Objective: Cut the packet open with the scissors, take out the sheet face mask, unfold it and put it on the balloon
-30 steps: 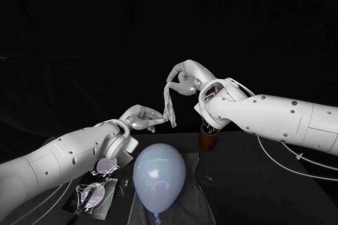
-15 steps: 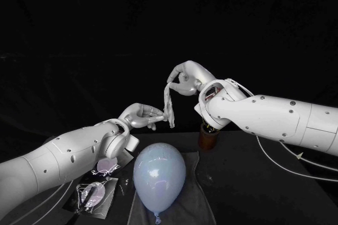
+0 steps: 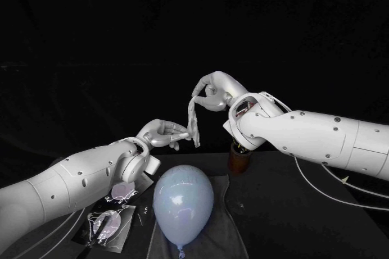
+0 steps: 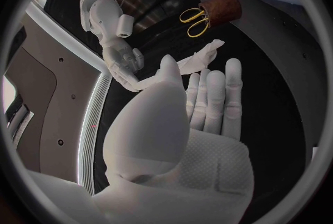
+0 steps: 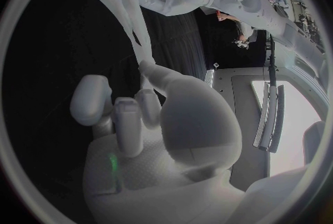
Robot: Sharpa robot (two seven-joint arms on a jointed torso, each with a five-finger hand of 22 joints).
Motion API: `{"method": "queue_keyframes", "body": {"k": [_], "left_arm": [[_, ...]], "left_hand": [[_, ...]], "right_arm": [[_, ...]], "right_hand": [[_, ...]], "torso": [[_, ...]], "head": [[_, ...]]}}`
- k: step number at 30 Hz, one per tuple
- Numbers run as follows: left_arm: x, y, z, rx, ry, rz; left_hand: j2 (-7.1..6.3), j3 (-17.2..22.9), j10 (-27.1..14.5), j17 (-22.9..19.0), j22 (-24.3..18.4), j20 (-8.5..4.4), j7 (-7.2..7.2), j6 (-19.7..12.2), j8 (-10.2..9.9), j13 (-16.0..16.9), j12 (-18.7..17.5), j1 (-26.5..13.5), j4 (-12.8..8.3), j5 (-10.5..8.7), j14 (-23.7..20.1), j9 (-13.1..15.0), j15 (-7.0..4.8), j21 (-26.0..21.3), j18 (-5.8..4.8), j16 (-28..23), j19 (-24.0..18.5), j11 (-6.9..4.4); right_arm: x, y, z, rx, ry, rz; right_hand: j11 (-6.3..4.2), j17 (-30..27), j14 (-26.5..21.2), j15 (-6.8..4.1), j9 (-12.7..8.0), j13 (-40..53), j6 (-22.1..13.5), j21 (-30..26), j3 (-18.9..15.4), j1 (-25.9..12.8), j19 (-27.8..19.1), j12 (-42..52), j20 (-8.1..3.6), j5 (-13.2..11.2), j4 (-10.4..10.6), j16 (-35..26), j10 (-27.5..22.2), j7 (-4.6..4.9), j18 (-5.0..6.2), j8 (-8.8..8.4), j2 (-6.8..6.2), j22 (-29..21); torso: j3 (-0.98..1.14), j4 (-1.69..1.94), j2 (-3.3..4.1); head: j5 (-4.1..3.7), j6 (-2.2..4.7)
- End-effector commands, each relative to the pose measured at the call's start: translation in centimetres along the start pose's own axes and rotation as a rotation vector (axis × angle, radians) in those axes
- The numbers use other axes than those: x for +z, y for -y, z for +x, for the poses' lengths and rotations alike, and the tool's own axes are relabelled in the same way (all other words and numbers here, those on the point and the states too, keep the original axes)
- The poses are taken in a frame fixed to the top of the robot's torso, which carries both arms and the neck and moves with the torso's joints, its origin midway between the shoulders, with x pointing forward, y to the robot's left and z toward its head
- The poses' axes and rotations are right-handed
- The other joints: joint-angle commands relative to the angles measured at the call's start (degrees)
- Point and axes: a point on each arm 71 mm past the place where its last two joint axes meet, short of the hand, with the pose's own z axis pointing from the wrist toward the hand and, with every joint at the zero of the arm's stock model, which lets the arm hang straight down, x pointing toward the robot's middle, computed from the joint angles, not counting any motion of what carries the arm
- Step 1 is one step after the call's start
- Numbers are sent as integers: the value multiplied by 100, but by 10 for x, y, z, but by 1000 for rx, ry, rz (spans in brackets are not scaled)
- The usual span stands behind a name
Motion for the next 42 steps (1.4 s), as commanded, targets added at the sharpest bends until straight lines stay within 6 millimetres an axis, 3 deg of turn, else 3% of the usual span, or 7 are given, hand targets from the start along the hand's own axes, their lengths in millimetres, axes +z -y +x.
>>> {"method": "queue_keyframes", "body": {"k": [1, 14, 24, 27, 30, 35, 42], "left_arm": [[1, -1, 0, 6, 8, -19], [3, -5, -4, 41, 0, -50], [2, -5, -5, 46, -4, -41], [1, -4, -6, 40, 1, -24], [1, -3, -6, 31, 4, -10], [1, -1, -5, 19, 0, 6], [2, 0, -3, 4, 5, 19]], "left_hand": [[18, -56, -73, 1, 11, -15, 19, -85, 15, 30, 58, -58, -2, 7, 3, -10, 23, 24, 69, 41, 18, 13], [26, -81, -282, -7, 33, 7, 45, -212, 68, 104, 218, -11, -15, 8, -3, -13, 49, 35, 70, 65, 16, 42], [393, -52, -209, 1, 116, -45, -124, 139, 484, 234, 594, 400, -59, 8, 110, 80, -48, 131, 87, 178, 71, -77], [744, 118, -15, 42, 149, -90, -368, 489, 678, 234, 657, 664, -68, 11, 176, 116, -116, 170, 89, 205, 86, -161], [950, 244, 172, 215, 186, -134, -514, 729, 780, 200, 644, 883, -88, 11, 299, 127, -182, 212, 90, 241, 94, -233], [1071, 360, 401, 307, 249, -190, -573, 865, 850, 118, 551, 1082, -136, 11, 373, 146, -252, 272, 84, 259, 84, -308], [1069, 425, 665, 472, 335, -246, -553, 907, 894, 8, 397, 1191, -142, 12, 489, 180, -326, 352, 81, 284, 61, -389]], "right_arm": [[-1, -2, -1, 15, 13, -13], [-1, -4, -1, 41, 18, -32], [-1, -2, -2, 43, 16, -27], [0, -1, -2, 41, 14, -22], [0, 0, -2, 39, 13, -19], [0, 2, -3, 38, 13, -15], [1, 3, -2, 37, 7, -10]], "right_hand": [[-6, 1079, 480, -55, 5, 1, 40, -18, 32, -53, 21, 34, -1, 17, 3, 21, 32, 3, -34, 32, -23, 801], [-5, 1086, 482, -54, 5, 8, 40, -17, 39, -53, 22, 38, -1, 17, 0, 23, 38, 4, -35, 31, -24, 801], [-4, 1079, 480, -53, 5, 14, 40, -29, 45, -54, 19, 41, -1, 17, -2, 20, 42, 6, -33, 30, -26, 798], [-4, 1079, 480, -53, 5, 14, 40, -29, 45, -54, 19, 41, -1, 17, -2, 20, 42, 6, -33, 30, -26, 798], [-4, 1079, 480, -53, 5, 14, 40, -29, 45, -54, 19, 41, -1, 17, -2, 20, 42, 6, -33, 30, -26, 798], [-2, 1074, 479, -53, 5, 19, 39, -47, 49, -57, 15, 43, -1, 17, -4, 19, 46, 7, -30, 30, -28, 794], [-1, 1078, 480, -52, 6, 21, 39, -31, 51, -60, 20, 44, -1, 17, -5, 20, 48, 8, -33, 29, -31, 798]], "torso": [[-2, 1, 2], [-3, 8, 2], [0, 3, 2], [0, 4, 1], [-1, 2, 3], [-2, -1, 3], [0, 3, 4]], "head": [[-31, -2], [-13, -3], [-8, -12], [-1, -16], [-3, -20], [11, -40], [7, -55]]}}
